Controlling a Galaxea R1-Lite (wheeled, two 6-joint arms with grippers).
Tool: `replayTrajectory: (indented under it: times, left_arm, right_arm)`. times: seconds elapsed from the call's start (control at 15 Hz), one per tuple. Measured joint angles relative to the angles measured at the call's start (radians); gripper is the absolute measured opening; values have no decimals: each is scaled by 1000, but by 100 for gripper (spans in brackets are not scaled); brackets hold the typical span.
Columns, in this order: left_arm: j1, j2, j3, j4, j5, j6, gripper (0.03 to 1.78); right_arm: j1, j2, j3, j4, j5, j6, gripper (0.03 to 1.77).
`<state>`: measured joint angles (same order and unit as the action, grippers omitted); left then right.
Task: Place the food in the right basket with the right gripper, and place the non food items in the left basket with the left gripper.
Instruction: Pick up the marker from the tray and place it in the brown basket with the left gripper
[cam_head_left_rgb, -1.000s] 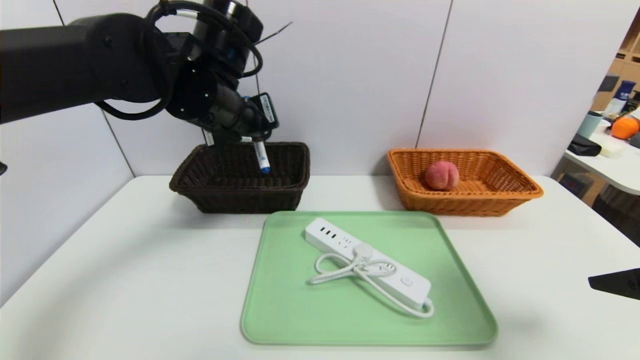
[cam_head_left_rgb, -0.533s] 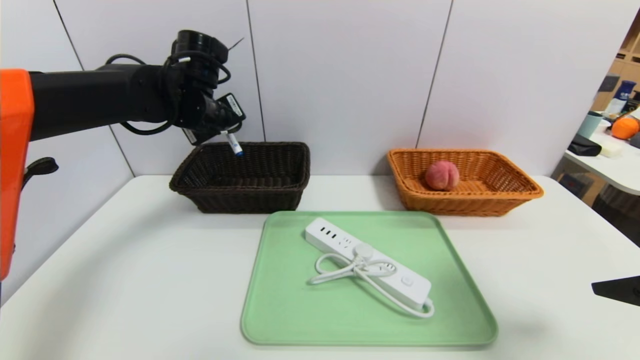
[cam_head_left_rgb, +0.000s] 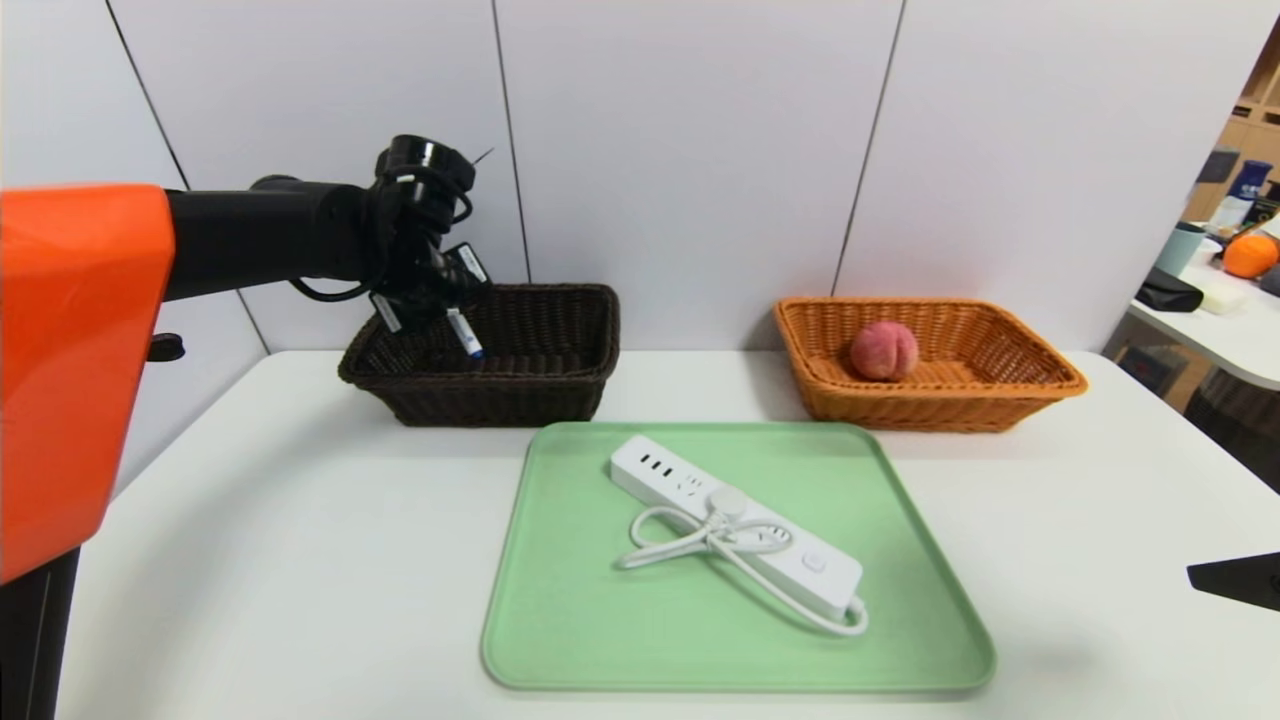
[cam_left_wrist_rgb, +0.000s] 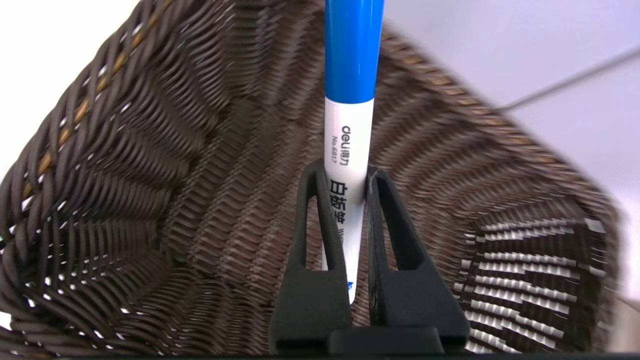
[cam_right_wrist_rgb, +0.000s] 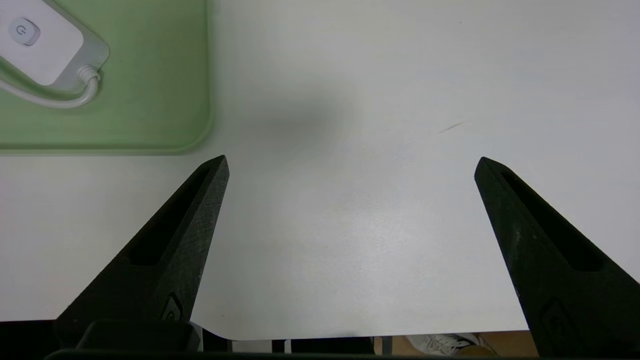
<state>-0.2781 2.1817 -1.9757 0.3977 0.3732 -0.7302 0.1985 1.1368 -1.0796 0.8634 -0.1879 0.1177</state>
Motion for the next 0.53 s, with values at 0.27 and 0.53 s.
replayTrajectory:
  times: [0.27, 0.53]
  left_arm:
    - [4, 24, 0, 28, -4, -11, 16]
    - [5, 27, 0, 63, -19, -15, 59]
  right_arm:
    - [0, 2, 0, 0, 2, 0, 170]
    - [-1, 5, 6, 0, 2, -2, 170]
